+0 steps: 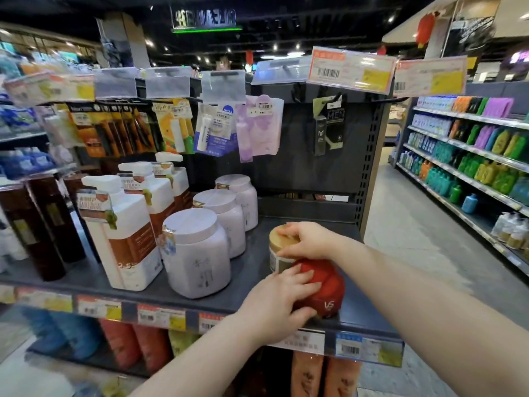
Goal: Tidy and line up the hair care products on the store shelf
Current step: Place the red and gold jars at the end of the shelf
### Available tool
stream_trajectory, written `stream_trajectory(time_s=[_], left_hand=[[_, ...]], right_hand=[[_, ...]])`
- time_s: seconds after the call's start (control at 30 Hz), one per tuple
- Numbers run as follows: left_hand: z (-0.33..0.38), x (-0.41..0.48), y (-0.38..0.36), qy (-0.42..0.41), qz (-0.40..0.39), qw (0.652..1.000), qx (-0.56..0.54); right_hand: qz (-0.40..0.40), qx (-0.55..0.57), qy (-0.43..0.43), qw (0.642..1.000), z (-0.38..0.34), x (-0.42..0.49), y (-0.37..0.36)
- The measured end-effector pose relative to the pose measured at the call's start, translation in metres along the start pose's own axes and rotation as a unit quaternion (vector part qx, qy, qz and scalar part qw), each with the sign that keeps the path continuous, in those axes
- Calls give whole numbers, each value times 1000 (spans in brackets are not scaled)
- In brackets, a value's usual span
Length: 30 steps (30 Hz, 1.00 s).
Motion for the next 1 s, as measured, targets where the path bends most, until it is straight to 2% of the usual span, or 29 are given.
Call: stream_trajectory(time_s=[0.13,0.3,0.63,1.0], left_hand=[[-11,-4,3,32,22,999,-23],[-26,-6,1,42,29,999,-18],[-55,-5,11,50,50,994,-87],[-56,-9,13,72,59,993,-68]], right_hand=[[24,-13,-43,999,31,-13,17],[8,37,-85,996,68,-51,31],[-13,79,-84,993,67,-110,29],[12,90,-53,994,65,-118,15]])
Point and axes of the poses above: each hand's wrist, its own x-axis towards the middle knuckle, its own y-axis out of the back of the hand, z = x × y, the point moved 6 cm from there along x, towards the middle knuckle, and after that the axes turned 6 degrees about -y, right-handed, at the moved point
